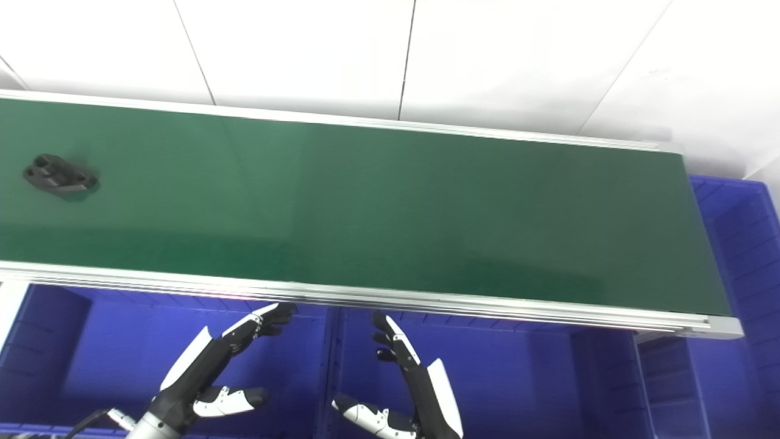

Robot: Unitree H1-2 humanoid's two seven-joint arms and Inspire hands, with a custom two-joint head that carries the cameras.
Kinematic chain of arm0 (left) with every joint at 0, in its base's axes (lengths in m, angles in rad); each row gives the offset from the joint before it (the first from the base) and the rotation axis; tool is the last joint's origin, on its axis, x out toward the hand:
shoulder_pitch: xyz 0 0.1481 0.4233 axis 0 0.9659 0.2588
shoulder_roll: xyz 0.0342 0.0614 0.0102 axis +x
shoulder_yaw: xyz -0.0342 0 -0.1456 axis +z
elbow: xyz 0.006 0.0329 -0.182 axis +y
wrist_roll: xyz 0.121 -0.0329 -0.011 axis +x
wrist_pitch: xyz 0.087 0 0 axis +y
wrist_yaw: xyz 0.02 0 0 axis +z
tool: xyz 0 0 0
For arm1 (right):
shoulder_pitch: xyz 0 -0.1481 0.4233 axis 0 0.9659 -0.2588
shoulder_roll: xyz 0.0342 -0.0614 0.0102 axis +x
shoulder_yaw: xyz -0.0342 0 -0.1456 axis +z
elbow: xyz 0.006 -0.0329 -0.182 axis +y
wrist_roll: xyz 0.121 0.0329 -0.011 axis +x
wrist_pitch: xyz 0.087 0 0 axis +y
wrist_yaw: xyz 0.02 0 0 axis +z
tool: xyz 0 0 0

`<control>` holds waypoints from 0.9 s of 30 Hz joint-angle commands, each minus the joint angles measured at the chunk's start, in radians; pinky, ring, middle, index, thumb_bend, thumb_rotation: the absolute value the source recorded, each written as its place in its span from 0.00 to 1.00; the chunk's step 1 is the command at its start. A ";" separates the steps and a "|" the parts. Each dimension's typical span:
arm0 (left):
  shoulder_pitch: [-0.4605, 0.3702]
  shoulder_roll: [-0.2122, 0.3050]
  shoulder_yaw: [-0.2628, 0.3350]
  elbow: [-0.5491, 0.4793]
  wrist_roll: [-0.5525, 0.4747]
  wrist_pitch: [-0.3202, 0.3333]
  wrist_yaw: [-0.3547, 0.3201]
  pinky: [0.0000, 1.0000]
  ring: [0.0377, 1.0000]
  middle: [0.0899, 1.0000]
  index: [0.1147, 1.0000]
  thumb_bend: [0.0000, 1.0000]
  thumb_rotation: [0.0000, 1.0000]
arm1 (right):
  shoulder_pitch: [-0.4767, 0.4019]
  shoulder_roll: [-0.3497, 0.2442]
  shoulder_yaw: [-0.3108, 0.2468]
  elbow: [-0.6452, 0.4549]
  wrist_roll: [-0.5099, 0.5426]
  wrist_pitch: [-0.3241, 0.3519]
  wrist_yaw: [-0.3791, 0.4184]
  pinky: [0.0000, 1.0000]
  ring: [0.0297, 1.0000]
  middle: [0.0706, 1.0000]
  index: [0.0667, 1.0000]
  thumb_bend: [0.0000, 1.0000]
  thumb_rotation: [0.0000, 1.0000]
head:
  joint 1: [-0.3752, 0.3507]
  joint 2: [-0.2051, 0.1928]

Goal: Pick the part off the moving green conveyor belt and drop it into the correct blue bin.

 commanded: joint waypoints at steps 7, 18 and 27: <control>-0.005 0.047 -0.045 -0.011 0.026 -0.034 0.081 0.81 0.85 0.88 0.86 0.72 0.75 | 0.013 0.005 0.000 -0.022 0.011 -0.056 -0.013 0.75 0.84 0.89 0.90 0.67 0.40 | 0.002 -0.013; -0.038 0.066 -0.146 0.025 0.044 -0.034 0.190 0.83 0.86 0.88 0.87 0.71 0.73 | -0.001 -0.046 -0.013 -0.039 0.044 -0.045 0.027 0.80 0.88 0.92 0.90 0.68 0.46 | 0.022 -0.055; -0.077 0.085 -0.202 0.071 0.042 -0.034 0.258 0.82 0.85 0.88 0.87 0.72 0.74 | -0.031 -0.029 -0.017 0.029 0.066 -0.074 0.013 0.80 0.87 0.90 0.90 0.68 0.45 | 0.010 -0.062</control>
